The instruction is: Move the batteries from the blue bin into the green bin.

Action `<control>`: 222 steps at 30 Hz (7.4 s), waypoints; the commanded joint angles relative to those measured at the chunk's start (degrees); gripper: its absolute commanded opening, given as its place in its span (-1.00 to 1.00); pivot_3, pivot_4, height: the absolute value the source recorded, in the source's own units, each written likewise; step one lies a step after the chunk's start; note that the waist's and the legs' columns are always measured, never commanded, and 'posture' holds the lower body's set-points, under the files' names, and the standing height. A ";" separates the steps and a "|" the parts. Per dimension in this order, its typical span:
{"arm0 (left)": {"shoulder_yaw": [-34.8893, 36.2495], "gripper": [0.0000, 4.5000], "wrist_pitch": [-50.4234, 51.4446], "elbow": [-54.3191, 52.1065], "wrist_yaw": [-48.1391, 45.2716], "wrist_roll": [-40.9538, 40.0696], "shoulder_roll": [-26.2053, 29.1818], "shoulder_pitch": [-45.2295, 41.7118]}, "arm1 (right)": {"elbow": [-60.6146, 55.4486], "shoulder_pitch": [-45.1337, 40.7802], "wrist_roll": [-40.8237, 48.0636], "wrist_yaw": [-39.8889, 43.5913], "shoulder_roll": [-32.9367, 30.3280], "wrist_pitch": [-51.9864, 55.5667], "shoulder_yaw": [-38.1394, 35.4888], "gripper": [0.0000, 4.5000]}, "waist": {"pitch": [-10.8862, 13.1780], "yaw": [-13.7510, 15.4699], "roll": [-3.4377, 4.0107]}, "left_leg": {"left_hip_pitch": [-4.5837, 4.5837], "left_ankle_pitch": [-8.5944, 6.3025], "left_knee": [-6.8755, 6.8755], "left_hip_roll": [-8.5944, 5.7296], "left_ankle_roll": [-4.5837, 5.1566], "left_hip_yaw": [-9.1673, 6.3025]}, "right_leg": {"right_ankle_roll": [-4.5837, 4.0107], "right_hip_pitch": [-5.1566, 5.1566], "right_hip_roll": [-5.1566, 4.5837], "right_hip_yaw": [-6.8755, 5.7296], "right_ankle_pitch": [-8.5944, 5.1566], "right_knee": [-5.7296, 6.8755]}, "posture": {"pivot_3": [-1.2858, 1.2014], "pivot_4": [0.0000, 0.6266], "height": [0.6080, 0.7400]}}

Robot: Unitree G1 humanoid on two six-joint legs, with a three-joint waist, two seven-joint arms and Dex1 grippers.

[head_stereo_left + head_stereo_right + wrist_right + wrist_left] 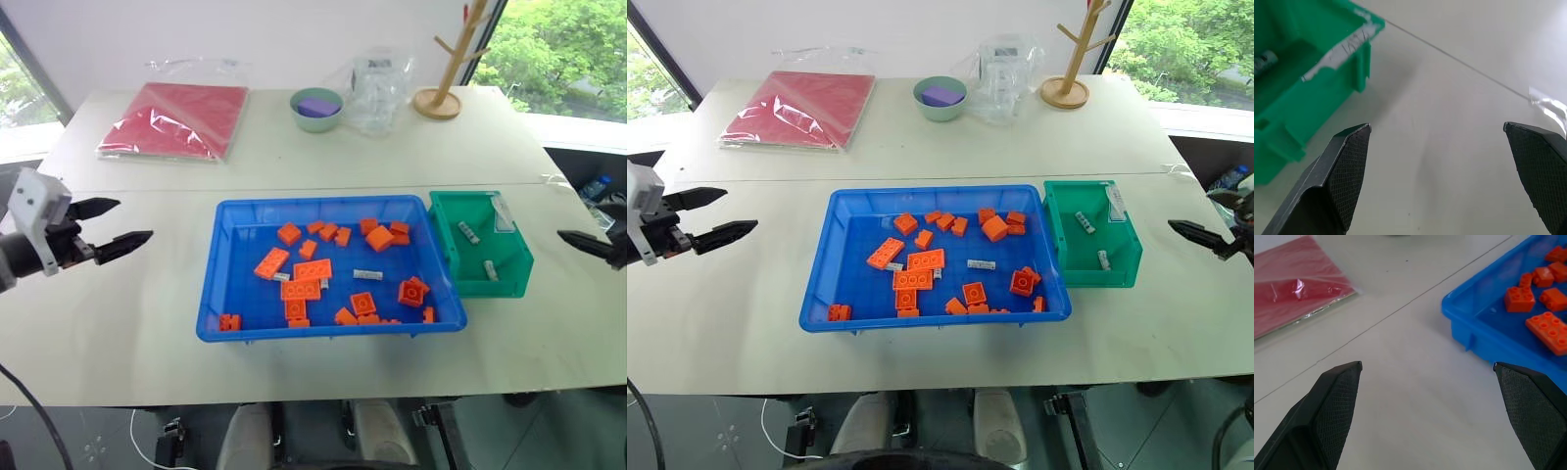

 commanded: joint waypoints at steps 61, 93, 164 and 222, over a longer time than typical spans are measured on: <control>-7.26 1.00 8.52 -22.46 -4.14 -9.56 1.43 -0.23 | -15.70 -21.44 -30.76 -18.01 52.08 -25.45 45.78 0.75 | 0.09 0.01 -0.02 | -0.07 0.17 0.23 0.11 -0.11 -0.19 | 0.04 -0.21 0.87 -0.11 0.02 0.73 | 0.03 -0.52 0.93; -11.66 1.00 3.58 -17.08 -9.52 -5.08 2.42 -1.22 | -63.42 -10.68 -8.92 -7.01 54.59 55.08 38.23 0.48 | 0.08 0.20 -0.03 | -0.07 0.17 0.22 0.15 -0.12 -0.27 | 0.03 -0.22 0.88 -0.14 0.02 0.75 | 0.03 -0.52 0.93; -18.71 1.00 4.33 -15.83 -8.75 -4.45 -4.12 -11.70 | -77.82 -5.31 18.88 -28.73 29.30 73.01 15.96 0.60 | 0.03 0.57 -0.21 | -0.19 0.12 0.13 0.19 -0.03 -0.31 | -0.05 -0.28 0.96 -0.11 -0.01 0.56 | 0.03 -0.52 0.93; -24.15 1.00 1.58 -12.02 -11.43 -2.63 -9.04 -16.89 | -78.42 14.17 19.19 -32.43 10.07 75.28 -5.51 -0.32 | 0.00 1.59 -0.25 | -0.25 0.08 0.23 0.11 0.07 -0.33 | -0.07 -0.12 0.98 -0.09 -0.02 0.19 | 0.03 -0.52 0.93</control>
